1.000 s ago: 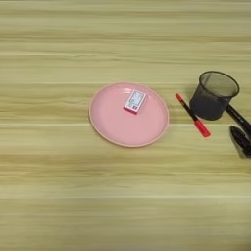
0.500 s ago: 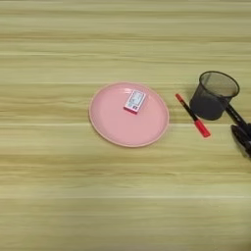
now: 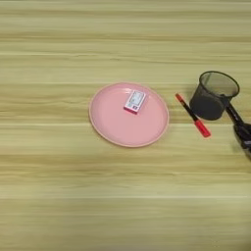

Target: Move the objects on the table

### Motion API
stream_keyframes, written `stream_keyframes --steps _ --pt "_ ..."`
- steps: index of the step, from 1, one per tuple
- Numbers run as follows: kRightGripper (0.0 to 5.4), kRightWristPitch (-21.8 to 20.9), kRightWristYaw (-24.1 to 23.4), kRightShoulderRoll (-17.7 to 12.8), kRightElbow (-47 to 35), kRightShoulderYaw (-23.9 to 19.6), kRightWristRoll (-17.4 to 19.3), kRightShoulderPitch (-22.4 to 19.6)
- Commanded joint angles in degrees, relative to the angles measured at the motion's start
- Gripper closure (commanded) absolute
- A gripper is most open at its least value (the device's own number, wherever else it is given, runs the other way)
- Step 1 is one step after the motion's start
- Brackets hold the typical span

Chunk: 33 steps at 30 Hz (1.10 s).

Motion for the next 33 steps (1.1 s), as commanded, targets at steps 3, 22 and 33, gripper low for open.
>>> stream_keyframes --steps 3,22,33 --pt "4.23 1.30 -0.72 -5.55 -1.44 -0.77 -1.19 -0.79" --pt "4.24 3.70 1.12 -10.65 -5.66 -1.52 -2.01 -0.93" --pt "4.24 5.53 2.88 -15.04 -8.67 -1.87 -3.00 -1.56"
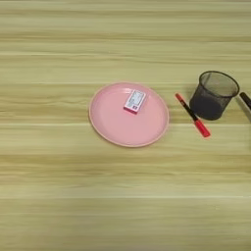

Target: Move the objects on the table

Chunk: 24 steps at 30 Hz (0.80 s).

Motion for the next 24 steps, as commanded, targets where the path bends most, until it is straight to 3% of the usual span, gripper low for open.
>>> stream_keyframes --steps 1,16,24 --pt "4.24 0.26 -0.22 -6.02 -3.21 -1.60 -0.59 -3.16" --pt "4.24 2.92 3.27 -14.36 -6.64 -2.82 -1.73 -7.13" --pt "4.24 5.44 6.94 -16.69 -9.83 -1.23 -1.85 -10.95"
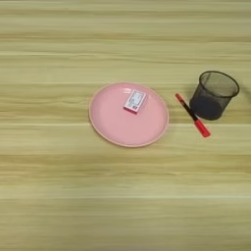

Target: Move the objects on the table

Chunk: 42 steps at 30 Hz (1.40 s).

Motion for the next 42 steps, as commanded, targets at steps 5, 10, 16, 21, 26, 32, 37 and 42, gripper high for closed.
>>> stream_keyframes --steps 5,10,16,21,26,32,37,42 --pt "4.24 2.83 3.07 -6.38 -7.68 0.68 0.10 -6.50" --pt "4.24 4.57 5.45 -7.22 -11.95 1.82 -0.63 -6.84" --pt "4.24 7.42 8.59 -7.85 -15.22 4.49 -1.09 -8.93" --pt "4.24 8.35 10.69 -8.89 -17.50 6.24 -2.64 -9.47" --pt "4.24 8.65 12.81 -10.17 -19.16 8.33 -4.58 -9.54" --pt "4.24 8.37 14.64 -11.15 -19.07 10.18 -6.83 -9.88" --pt "4.24 7.70 16.05 -12.34 -19.15 11.49 -8.77 -9.84" --pt "4.24 7.19 16.64 -12.45 -17.21 12.79 -10.33 -11.92"
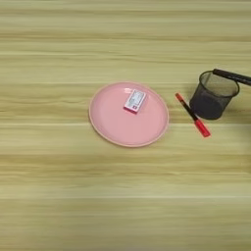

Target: Move the objects on the table

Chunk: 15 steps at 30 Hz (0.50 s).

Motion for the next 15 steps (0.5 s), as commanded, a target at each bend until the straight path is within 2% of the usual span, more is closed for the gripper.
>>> stream_keyframes --steps 1,15 --pt "4.24 -2.02 -0.96 -4.27 -0.21 -0.39 -1.41 -5.81" --pt "4.24 -3.69 1.11 -3.65 2.71 4.40 -5.76 -10.25"
